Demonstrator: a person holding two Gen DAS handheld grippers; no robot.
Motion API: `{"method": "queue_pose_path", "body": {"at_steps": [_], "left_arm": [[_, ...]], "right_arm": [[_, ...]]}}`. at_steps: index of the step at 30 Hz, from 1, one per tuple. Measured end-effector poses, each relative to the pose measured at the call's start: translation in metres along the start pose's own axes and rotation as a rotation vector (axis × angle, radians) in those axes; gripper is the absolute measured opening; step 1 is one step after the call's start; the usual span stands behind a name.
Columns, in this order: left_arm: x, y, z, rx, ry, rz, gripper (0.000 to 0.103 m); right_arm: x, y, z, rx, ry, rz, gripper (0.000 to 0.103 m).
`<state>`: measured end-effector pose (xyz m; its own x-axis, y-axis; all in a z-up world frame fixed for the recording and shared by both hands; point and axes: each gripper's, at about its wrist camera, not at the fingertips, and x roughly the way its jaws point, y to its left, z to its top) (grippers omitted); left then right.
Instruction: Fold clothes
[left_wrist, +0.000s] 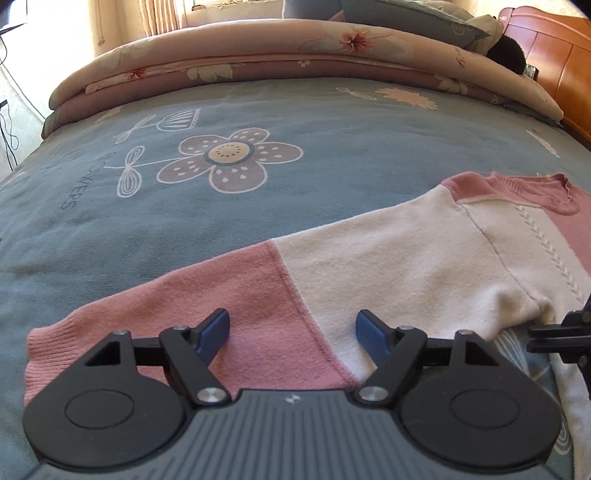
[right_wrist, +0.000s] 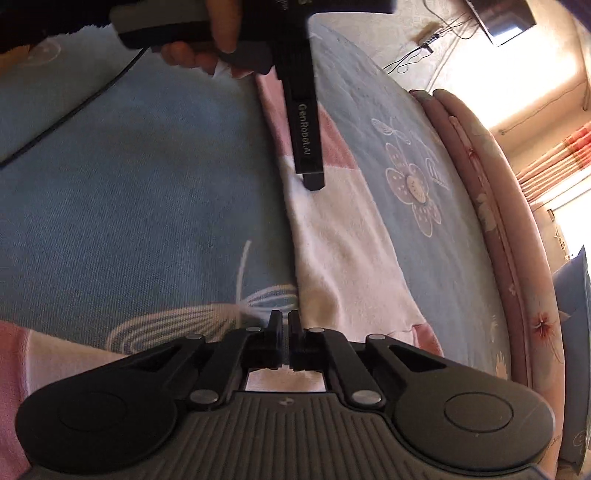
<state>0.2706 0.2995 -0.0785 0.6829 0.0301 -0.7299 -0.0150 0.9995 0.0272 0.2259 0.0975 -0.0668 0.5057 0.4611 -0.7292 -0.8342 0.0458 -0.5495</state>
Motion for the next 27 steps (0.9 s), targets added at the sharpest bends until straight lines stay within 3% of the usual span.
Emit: {"method": "queue_pose_path", "body": {"at_steps": [4, 8, 11, 17, 21, 24, 26, 27], "left_arm": [[0.001, 0.006, 0.001, -0.009, -0.009, 0.014, 0.076], [0.007, 0.014, -0.005, -0.027, 0.008, -0.004, 0.079], [0.000, 0.021, -0.008, -0.024, -0.001, -0.004, 0.079], [-0.006, 0.035, -0.011, -0.024, -0.009, 0.059, 0.079], [-0.004, 0.052, -0.021, -0.060, 0.007, 0.074, 0.086], [-0.014, 0.068, -0.024, -0.113, -0.004, 0.086, 0.083], [-0.023, 0.076, -0.022, -0.130, -0.034, 0.084, 0.084], [-0.025, 0.078, -0.021, -0.134, -0.045, 0.088, 0.084]], "right_arm": [[0.010, -0.015, 0.006, 0.121, -0.008, -0.098, 0.004], [0.035, -0.020, 0.006, 0.211, 0.046, -0.076, 0.002], [0.033, -0.013, 0.007, 0.156, 0.059, -0.046, 0.002], [0.031, -0.038, 0.014, 0.302, 0.011, -0.055, 0.004], [0.045, -0.019, 0.024, 0.306, 0.029, -0.015, 0.002], [0.030, -0.014, 0.028, 0.263, -0.002, 0.011, 0.002], [0.025, -0.027, 0.030, 0.333, -0.032, 0.049, 0.009], [0.024, -0.029, 0.032, 0.340, -0.041, 0.011, 0.009]]}}
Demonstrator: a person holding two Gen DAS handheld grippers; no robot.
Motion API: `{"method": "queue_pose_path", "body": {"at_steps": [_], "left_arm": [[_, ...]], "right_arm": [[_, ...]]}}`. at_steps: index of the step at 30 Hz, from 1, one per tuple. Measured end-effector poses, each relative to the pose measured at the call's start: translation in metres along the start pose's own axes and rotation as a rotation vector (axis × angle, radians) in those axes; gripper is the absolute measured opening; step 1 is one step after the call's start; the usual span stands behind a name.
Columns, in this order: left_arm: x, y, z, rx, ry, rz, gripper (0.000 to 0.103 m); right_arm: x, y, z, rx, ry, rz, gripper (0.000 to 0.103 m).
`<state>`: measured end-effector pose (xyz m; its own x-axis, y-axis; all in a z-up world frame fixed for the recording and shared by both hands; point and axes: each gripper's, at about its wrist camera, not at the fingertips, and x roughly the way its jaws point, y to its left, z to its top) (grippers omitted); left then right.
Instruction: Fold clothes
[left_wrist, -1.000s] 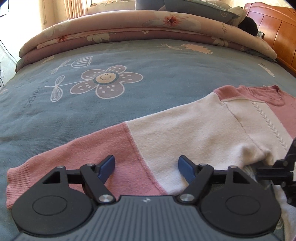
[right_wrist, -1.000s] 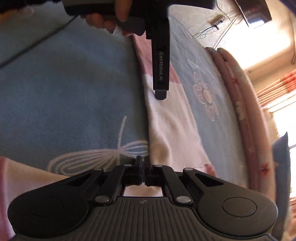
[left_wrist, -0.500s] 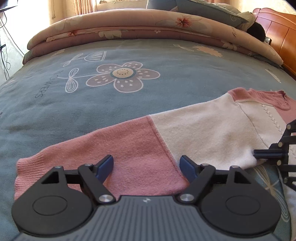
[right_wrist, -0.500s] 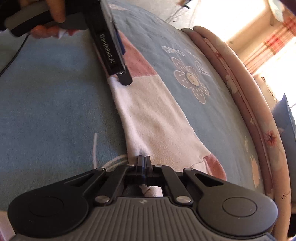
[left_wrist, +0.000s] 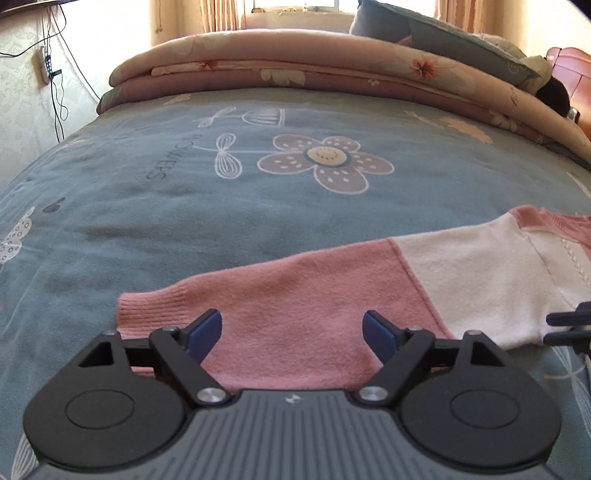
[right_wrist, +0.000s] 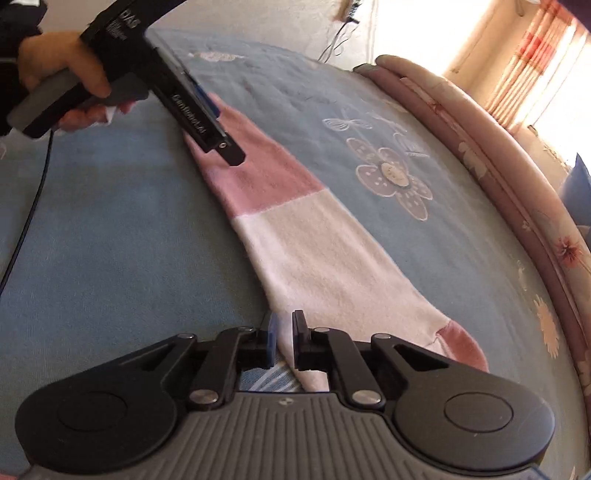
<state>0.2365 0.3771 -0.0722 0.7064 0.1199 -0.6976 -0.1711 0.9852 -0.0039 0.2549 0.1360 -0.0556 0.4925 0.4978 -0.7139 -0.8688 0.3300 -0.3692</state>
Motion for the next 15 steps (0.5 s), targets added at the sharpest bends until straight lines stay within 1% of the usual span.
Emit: {"method": "queue_pose_path", "body": {"at_steps": [1, 3, 4, 5, 6, 7, 8, 9, 10, 11, 13, 15], "left_arm": [[0.000, 0.002, 0.002, -0.007, -0.001, 0.010, 0.084], [0.005, 0.005, 0.002, -0.019, 0.014, 0.029, 0.084], [0.010, 0.007, 0.001, -0.022, 0.033, 0.036, 0.084], [0.015, 0.010, -0.002, -0.028, 0.052, 0.048, 0.084], [0.017, 0.013, -0.006, -0.033, 0.052, 0.056, 0.087], [0.019, 0.017, -0.008, -0.040, 0.053, 0.060, 0.087], [0.016, 0.020, -0.008, -0.050, 0.053, 0.064, 0.087], [0.013, 0.024, -0.006, -0.064, 0.056, 0.089, 0.086], [0.009, 0.027, -0.004, -0.076, 0.058, 0.112, 0.085], [0.004, 0.029, -0.001, -0.084, 0.055, 0.121, 0.085], [-0.010, 0.033, 0.007, -0.105, 0.036, 0.094, 0.085], [-0.023, 0.033, 0.016, -0.120, 0.013, 0.067, 0.085]], "right_arm": [[0.002, 0.001, 0.003, -0.003, -0.010, -0.041, 0.010], [0.012, 0.003, 0.009, 0.028, -0.009, -0.087, 0.011], [0.018, 0.005, 0.011, 0.045, 0.005, -0.084, 0.011], [0.023, 0.008, 0.012, 0.061, 0.017, -0.064, 0.010], [0.027, 0.011, 0.014, 0.075, 0.024, -0.038, 0.008], [0.026, 0.015, 0.016, 0.082, 0.024, -0.015, 0.002], [0.024, 0.016, 0.018, 0.089, 0.019, 0.021, 0.003], [0.016, 0.014, 0.020, 0.105, 0.003, 0.086, 0.007], [0.007, 0.009, 0.022, 0.134, -0.013, 0.138, 0.016], [-0.002, 0.005, 0.024, 0.156, -0.022, 0.140, 0.018], [-0.023, -0.006, 0.025, 0.175, -0.028, 0.088, 0.020], [-0.045, -0.020, 0.021, 0.208, -0.038, 0.050, 0.028]]}}
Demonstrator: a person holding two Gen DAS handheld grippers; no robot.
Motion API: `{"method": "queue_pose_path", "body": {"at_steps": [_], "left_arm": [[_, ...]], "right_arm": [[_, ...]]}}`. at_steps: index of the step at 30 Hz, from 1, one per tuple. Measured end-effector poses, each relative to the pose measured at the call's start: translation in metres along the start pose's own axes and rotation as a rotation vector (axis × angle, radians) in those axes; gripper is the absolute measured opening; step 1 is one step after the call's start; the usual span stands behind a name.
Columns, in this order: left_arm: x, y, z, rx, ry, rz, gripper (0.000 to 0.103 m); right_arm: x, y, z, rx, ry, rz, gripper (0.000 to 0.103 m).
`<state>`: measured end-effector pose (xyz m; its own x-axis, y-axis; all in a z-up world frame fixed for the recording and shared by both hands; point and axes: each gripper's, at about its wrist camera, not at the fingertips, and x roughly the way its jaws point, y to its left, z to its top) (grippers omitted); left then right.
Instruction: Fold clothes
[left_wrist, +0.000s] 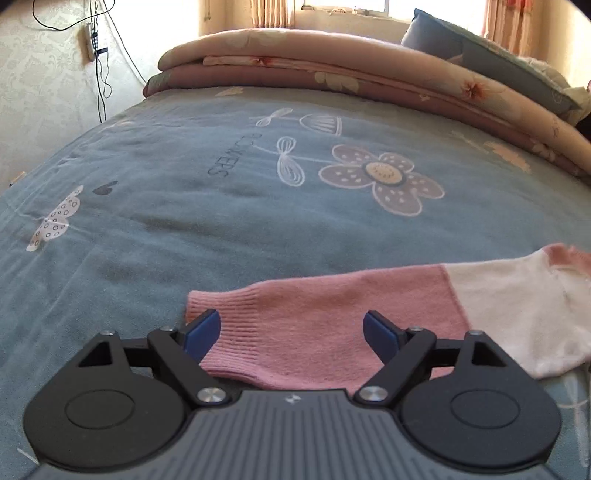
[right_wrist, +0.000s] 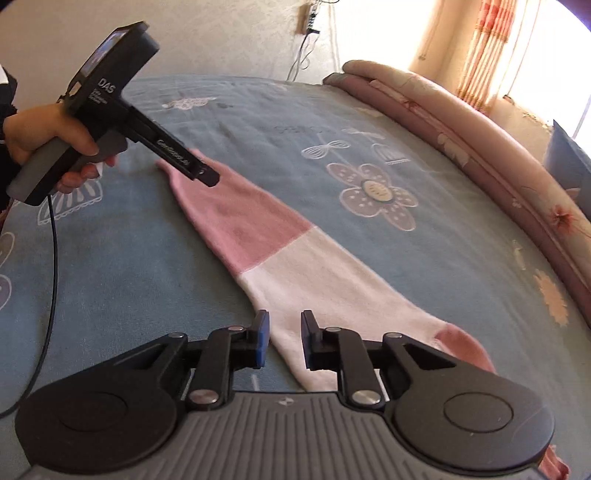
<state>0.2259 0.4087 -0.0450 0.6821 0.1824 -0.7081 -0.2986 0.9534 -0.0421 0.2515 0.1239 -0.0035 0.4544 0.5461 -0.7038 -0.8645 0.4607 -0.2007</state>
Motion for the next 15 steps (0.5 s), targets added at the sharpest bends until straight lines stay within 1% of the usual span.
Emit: {"method": "queue_pose_path", "body": {"at_steps": [2, 3, 4, 5, 8, 10, 12, 14, 15], "left_arm": [[-0.012, -0.002, 0.009, -0.011, -0.022, -0.027, 0.085], [-0.014, -0.004, 0.014, -0.014, -0.027, -0.032, 0.085], [-0.014, -0.005, 0.016, -0.019, -0.027, -0.041, 0.085], [-0.010, -0.005, 0.017, -0.028, -0.018, -0.051, 0.086], [0.014, 0.005, 0.012, -0.094, 0.050, -0.045, 0.085], [0.032, 0.019, 0.000, -0.167, 0.092, -0.055, 0.085], [0.040, 0.032, -0.013, -0.200, 0.086, -0.041, 0.085], [0.034, 0.035, -0.015, -0.199, 0.069, -0.008, 0.085], [0.031, 0.034, -0.011, -0.201, 0.075, 0.015, 0.085]], "right_arm": [[-0.024, -0.016, -0.004, 0.054, -0.005, -0.040, 0.051], [-0.035, -0.024, -0.010, 0.079, 0.004, -0.067, 0.056], [-0.045, -0.031, -0.015, 0.103, 0.013, -0.095, 0.065], [-0.056, -0.038, -0.021, 0.128, 0.022, -0.122, 0.072], [-0.077, -0.054, -0.050, 0.185, 0.091, -0.178, 0.073], [-0.087, -0.059, -0.078, 0.247, 0.136, -0.202, 0.073], [-0.096, -0.064, -0.108, 0.326, 0.172, -0.210, 0.074], [-0.102, -0.067, -0.142, 0.427, 0.205, -0.223, 0.075], [-0.104, -0.067, -0.160, 0.477, 0.221, -0.234, 0.075]]}}
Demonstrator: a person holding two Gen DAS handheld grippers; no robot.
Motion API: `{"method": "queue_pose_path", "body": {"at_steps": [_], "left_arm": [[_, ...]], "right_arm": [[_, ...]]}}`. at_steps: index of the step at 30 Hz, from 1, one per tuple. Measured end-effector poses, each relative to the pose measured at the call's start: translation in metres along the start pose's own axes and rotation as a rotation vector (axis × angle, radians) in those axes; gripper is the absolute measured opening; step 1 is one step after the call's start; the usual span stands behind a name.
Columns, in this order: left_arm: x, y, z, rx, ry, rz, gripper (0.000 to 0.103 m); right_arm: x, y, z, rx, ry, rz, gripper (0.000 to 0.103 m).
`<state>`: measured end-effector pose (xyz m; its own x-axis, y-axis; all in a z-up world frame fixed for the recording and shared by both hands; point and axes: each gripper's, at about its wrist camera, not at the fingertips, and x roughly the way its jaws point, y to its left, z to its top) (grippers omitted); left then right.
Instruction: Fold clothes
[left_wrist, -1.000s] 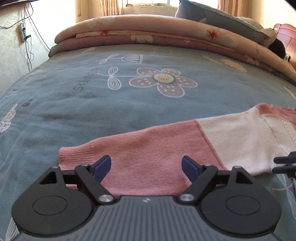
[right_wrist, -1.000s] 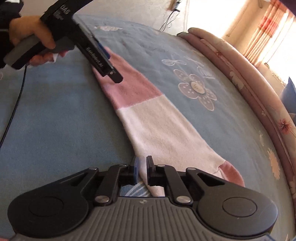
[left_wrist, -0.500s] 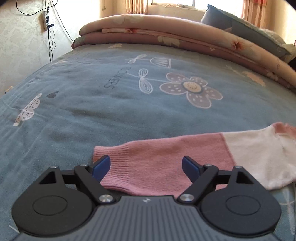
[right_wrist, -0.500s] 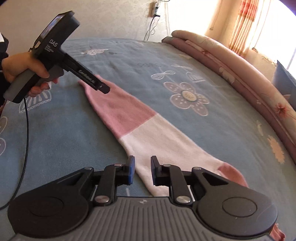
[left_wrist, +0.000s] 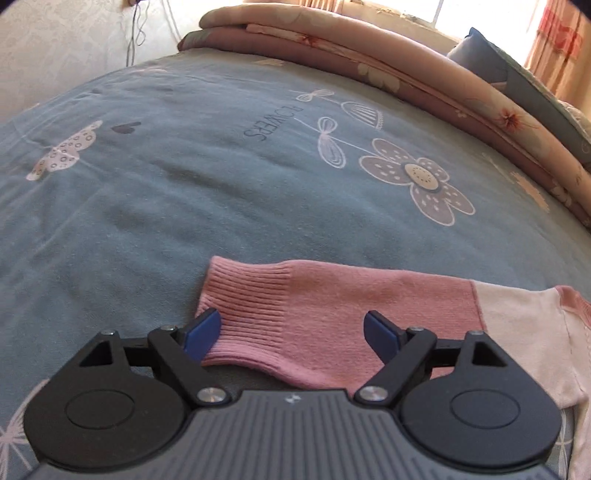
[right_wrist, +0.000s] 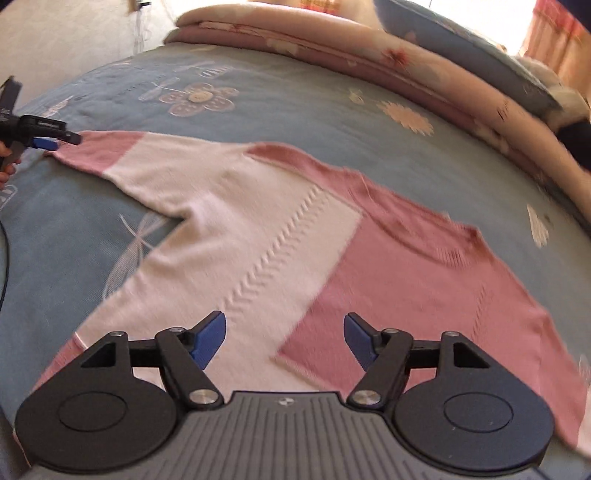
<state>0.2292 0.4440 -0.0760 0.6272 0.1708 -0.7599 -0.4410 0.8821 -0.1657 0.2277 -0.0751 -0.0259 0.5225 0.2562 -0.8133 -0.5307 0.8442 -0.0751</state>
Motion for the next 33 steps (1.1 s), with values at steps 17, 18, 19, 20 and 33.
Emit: {"method": "queue_pose_path", "body": {"at_steps": [17, 18, 19, 20, 33], "left_arm": [[0.032, -0.060, 0.026, -0.151, 0.010, -0.060, 0.084], [0.027, -0.068, 0.027, -0.127, 0.006, -0.058, 0.084], [0.022, -0.079, 0.026, -0.100, 0.006, -0.094, 0.085], [0.016, -0.093, 0.023, -0.075, 0.009, -0.140, 0.085], [0.046, -0.332, -0.024, 0.178, 0.183, -0.503, 0.086]], "right_arm": [[0.011, -0.027, -0.095, 0.308, -0.046, -0.006, 0.094], [0.012, -0.026, -0.095, 0.314, -0.053, -0.006, 0.095], [0.012, -0.025, -0.096, 0.320, -0.060, -0.007, 0.097], [0.013, -0.024, -0.097, 0.326, -0.067, -0.009, 0.099], [0.014, -0.010, -0.103, 0.214, -0.121, -0.025, 0.103]]}}
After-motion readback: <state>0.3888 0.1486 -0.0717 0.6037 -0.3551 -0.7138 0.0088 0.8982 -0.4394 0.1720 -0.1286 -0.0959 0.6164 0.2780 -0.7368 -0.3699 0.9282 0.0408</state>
